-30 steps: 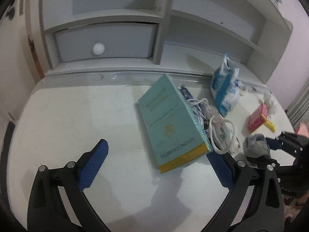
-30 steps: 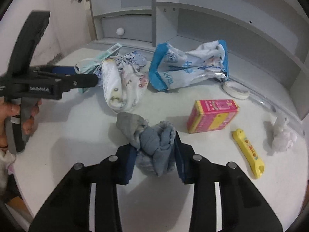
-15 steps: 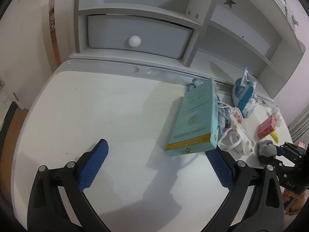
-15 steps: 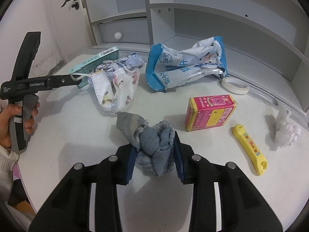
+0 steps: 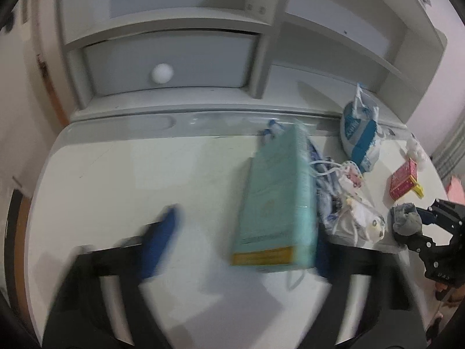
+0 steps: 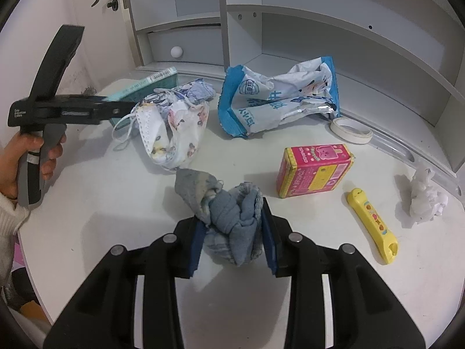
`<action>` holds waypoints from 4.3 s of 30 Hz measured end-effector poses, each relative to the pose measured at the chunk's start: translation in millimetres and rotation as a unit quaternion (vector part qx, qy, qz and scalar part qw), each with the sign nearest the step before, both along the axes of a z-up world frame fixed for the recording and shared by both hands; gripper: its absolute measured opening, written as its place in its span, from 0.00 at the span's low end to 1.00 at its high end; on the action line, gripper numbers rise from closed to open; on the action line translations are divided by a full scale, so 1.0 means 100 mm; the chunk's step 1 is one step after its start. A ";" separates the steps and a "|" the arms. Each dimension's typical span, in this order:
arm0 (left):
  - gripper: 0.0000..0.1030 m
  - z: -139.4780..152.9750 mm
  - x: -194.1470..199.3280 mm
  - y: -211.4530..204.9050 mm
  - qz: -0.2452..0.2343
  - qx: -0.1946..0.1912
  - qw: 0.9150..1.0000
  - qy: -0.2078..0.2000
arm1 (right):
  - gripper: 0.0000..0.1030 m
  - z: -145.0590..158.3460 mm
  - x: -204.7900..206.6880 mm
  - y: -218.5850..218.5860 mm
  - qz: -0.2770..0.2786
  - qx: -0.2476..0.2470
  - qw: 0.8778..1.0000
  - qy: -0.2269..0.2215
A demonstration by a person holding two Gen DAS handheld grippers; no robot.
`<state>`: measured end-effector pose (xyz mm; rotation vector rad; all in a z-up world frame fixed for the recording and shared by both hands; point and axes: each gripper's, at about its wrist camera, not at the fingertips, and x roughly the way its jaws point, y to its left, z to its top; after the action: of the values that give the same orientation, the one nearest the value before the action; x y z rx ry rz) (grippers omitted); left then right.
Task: Collect trash
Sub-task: 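Grasp the grey sock with the right tool while the left tool grasps the teal cigarette box, then carry the grey sock and teal box over the black bin with both tools, then open both tools to drop the sock and box, then return to the desk, then grasp the pink snack box with the right tool while the left tool grasps the white mask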
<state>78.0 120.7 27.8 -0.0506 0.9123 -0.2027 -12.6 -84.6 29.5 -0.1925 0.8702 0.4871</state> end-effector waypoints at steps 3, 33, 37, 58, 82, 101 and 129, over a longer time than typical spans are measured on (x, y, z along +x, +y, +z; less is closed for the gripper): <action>0.10 0.01 -0.02 -0.05 -0.003 0.001 1.000 -0.007 | 0.33 0.00 0.00 0.02 0.000 -0.006 1.000 -0.002; 0.10 0.83 -1.65 -2.92 -0.331 -0.044 0.938 -0.095 | 0.31 1.06 -1.84 -2.35 -0.170 0.129 0.976 -0.054; 0.10 0.71 -2.30 -4.09 -0.479 -0.062 0.874 -0.052 | 0.31 0.86 -2.63 -3.28 -0.291 0.142 0.945 -0.047; 0.10 -2.89 -3.05 -6.64 -0.542 0.191 0.753 0.320 | 0.29 -3.38 -3.97 -4.98 -0.545 0.341 0.713 0.281; 0.94 1.08 -2.95 -4.58 -0.464 -0.114 0.846 -0.236 | 0.94 0.01 -3.10 -4.07 -0.534 -0.062 0.825 -0.172; 0.94 0.47 -1.21 -0.65 0.069 0.069 0.990 -0.098 | 0.93 0.38 -1.16 -1.83 -0.214 0.049 0.967 -0.126; 0.92 0.01 -0.35 -1.37 -0.067 0.005 0.998 0.011 | 0.90 0.23 0.11 -0.77 -0.038 0.021 0.998 -0.045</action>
<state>42.8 -16.1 28.8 0.0178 0.9388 -0.3228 -1.8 -161.9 52.4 -0.1408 0.7747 0.4221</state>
